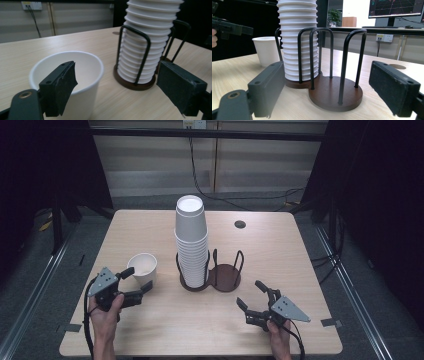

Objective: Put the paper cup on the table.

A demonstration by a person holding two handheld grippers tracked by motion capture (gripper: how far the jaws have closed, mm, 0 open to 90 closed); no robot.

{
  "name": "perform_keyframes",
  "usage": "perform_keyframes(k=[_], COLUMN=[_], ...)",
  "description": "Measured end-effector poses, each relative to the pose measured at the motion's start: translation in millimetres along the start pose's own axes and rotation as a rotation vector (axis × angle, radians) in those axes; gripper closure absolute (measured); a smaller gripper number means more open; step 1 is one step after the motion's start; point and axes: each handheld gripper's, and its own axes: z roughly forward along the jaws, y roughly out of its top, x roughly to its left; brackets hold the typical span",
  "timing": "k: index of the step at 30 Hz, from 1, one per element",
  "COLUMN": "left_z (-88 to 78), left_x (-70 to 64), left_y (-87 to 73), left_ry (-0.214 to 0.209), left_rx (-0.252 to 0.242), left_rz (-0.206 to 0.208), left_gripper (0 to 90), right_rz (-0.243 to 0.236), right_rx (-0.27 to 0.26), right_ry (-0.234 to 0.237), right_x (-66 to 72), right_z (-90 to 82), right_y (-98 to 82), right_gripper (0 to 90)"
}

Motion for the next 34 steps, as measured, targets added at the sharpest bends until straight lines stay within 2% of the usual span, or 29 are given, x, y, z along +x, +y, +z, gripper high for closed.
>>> perform_keyframes(k=[1, 3, 5, 9, 11, 13, 17, 18, 19, 22, 24, 26, 30, 32, 34], left_z=[2.2, 5.8, 10.3, 20.0, 25.0, 29.0, 36.2, 37.0, 38.5, 39.2, 37.6, 35.8, 29.7, 27.1, 25.9], left_x=[-3.9, -10.8, -16.5, -30.6, -38.4, -42.7, -57.3, -57.8, -60.6, -64.9, -66.6, -70.4, -71.5, -74.1, -72.8], left_y=[-3.7, -8.8, -12.2, -20.8, -25.5, -29.6, -39.1, -40.4, -43.7, -48.1, -49.4, -50.6, -54.8, -56.5, -57.4], left_ry=[-0.009, 0.004, -0.013, -0.036, -0.030, -0.048, -0.041, -0.046, -0.059, -0.036, -0.056, -0.058, -0.050, -0.049, -0.065], left_rx=[-0.002, -0.015, -0.016, -0.025, -0.033, -0.030, -0.054, -0.058, -0.074, -0.101, -0.121, -0.134, -0.206, -0.238, -0.252], left_rz=[-0.009, 0.005, 0.002, 0.026, 0.028, 0.049, 0.061, 0.077, 0.046, 0.058, 0.032, 0.073, 0.074, 0.124, 0.103], left_gripper=[15.7, 15.7, 15.7, 15.7, 15.7, 15.7, 15.8, 15.7, 15.8, 15.8, 15.7, 15.7, 15.7, 15.6, 15.5], right_rz=[0.000, 0.000, -0.001, 0.000, 0.000, -0.001, -0.001, -0.001, -0.001, -0.001, 0.000, -0.001, 0.000, 0.000, -0.001], right_rx=[0.000, 0.000, 0.000, 0.000, 0.000, 0.000, 0.000, 0.000, 0.000, 0.000, 0.000, 0.000, 0.000, 0.000, 0.001], right_ry=[0.000, 0.000, 0.001, 0.001, 0.001, 0.003, 0.002, 0.001, 0.002, 0.002, 0.001, 0.002, 0.000, 0.000, 0.002], right_x=[0.0, 0.0, 0.0, 0.0, 0.0, 0.0, 0.0, 0.0, 0.0, 0.0, 0.0, -0.1, 0.0, 0.0, 0.0], right_z=[0.0, 0.0, -0.1, -0.1, -0.1, -0.2, -0.2, -0.2, -0.2, -0.2, 0.0, -0.1, 0.0, 0.0, -0.1], right_y=[0.0, 0.0, 0.0, 0.0, 0.0, 0.0, 0.0, 0.0, 0.0, 0.0, 0.0, 0.0, 0.0, 0.0, -0.1], right_gripper=[13.2, 13.3, 13.2, 13.2, 13.2, 13.2, 13.2, 13.2, 13.2, 13.2, 13.2, 13.3, 13.3, 13.3, 13.3])
